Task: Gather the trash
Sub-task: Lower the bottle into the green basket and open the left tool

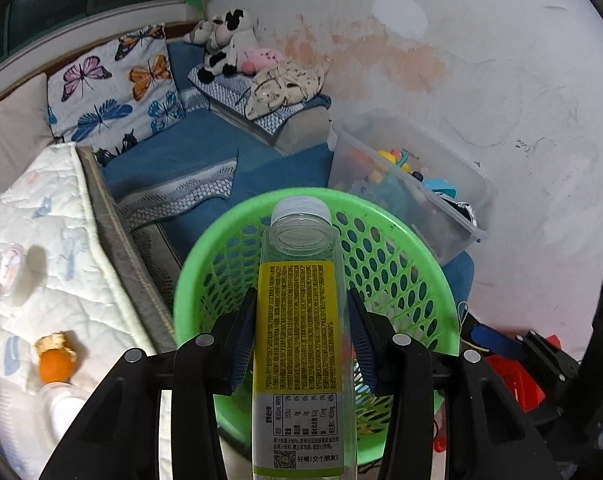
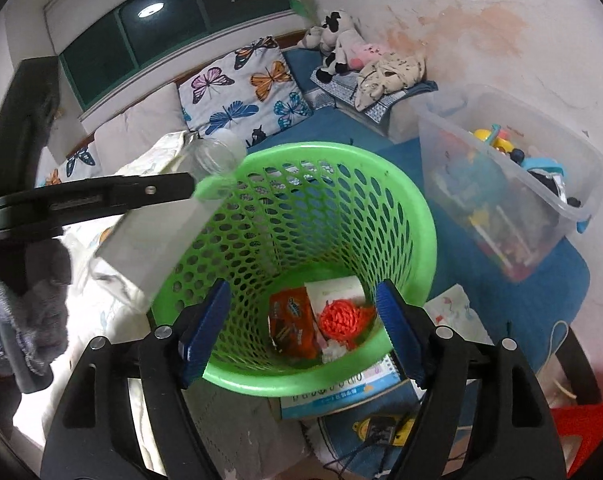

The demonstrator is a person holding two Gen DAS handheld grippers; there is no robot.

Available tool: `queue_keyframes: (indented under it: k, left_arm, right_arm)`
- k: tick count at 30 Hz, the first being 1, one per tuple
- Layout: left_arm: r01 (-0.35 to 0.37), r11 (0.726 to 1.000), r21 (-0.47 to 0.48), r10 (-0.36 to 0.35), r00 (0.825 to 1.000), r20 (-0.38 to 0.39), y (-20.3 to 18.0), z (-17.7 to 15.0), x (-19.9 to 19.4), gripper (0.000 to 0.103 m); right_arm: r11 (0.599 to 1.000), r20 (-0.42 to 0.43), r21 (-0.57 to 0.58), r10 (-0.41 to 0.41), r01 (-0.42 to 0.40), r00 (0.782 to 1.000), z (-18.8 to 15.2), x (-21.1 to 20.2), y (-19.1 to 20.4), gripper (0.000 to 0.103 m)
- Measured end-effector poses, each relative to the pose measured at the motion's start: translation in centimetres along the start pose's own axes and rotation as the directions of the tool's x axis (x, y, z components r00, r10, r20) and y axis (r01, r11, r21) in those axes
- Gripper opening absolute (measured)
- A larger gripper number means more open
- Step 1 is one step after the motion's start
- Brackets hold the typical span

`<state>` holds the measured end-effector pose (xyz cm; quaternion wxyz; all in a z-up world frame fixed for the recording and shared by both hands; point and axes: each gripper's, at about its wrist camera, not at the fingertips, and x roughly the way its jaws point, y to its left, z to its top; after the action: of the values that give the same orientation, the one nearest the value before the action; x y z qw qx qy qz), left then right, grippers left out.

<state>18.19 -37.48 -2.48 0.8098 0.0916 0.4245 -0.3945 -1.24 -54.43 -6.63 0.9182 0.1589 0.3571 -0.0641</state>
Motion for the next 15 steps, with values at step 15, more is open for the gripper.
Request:
queue_keyframes:
  k: [15]
  left_arm:
    - [-0.01,1.0,-0.029,0.011,1.0,0.027,1.1,-1.0,0.1,0.061]
  right_arm:
    - [1.0,0.011,-0.001,0.004,-0.004,1.0,-0.7,-1.0,1.0,0.075]
